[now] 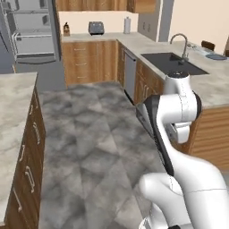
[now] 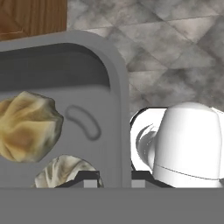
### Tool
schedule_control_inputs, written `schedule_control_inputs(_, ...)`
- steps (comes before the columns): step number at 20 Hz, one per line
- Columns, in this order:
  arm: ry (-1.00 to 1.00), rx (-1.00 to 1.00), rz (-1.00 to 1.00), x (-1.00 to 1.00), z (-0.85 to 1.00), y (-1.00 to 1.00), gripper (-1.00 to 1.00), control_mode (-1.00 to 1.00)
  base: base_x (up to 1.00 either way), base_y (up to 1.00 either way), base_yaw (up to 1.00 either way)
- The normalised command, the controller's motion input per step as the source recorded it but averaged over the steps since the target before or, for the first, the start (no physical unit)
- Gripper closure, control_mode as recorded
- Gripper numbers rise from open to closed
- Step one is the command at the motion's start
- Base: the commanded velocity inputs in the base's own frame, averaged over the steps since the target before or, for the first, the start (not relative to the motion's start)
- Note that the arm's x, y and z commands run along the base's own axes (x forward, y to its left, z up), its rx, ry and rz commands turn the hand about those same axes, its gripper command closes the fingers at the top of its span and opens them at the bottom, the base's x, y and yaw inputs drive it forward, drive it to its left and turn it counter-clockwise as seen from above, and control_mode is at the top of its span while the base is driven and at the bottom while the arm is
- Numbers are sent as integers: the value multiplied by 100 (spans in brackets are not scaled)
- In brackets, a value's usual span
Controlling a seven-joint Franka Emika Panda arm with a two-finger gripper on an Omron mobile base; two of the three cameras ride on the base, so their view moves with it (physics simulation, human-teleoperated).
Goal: Place two dumplings into each of the tupperware containers and then place the containers in the fridge.
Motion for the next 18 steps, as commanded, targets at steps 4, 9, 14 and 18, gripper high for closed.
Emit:
schedule_control_inputs(4, 0, 0, 0, 0, 0, 0, 100, 100, 100, 5, -13)
schedule_control_inputs(9, 0, 0, 0, 0, 0, 0, 100, 100, 100, 8, -10)
schedule_control_inputs(14, 0, 0, 0, 0, 0, 0, 100, 100, 100, 36, -2)
schedule_control_inputs(18, 0, 0, 0, 0, 0, 0, 100, 100, 100, 8, 29)
